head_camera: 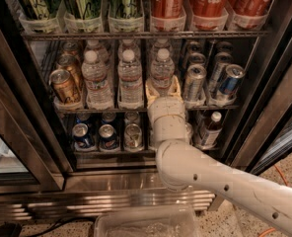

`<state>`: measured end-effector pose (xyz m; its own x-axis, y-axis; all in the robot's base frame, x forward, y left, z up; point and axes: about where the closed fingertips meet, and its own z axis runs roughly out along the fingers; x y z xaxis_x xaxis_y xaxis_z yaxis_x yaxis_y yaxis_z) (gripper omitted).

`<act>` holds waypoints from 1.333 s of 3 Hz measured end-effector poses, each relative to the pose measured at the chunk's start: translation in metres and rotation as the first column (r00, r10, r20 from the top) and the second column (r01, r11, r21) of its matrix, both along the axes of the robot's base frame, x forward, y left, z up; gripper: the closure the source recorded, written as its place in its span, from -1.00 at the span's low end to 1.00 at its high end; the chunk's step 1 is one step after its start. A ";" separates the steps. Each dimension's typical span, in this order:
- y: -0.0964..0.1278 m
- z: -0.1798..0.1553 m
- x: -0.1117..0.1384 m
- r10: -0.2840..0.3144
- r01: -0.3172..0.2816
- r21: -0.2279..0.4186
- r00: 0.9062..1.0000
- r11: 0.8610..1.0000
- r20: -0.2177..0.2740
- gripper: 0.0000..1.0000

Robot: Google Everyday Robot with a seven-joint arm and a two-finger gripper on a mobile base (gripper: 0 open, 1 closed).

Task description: Pick water bottle from middle shelf of fridge

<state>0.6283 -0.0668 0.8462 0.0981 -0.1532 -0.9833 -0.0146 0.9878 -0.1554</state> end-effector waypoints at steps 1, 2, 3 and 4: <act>0.000 0.000 0.000 0.000 0.000 0.000 1.000 1.000 0.000 1.00; 0.000 0.006 -0.005 0.014 -0.014 0.015 1.000 1.000 0.004 1.00; -0.001 0.035 -0.021 0.027 -0.031 0.090 0.998 0.995 0.048 1.00; 0.000 0.067 -0.040 0.042 -0.060 0.151 0.992 0.987 0.120 1.00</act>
Offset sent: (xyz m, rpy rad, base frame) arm -0.0128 0.0006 0.0118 0.0328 -0.0066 0.0303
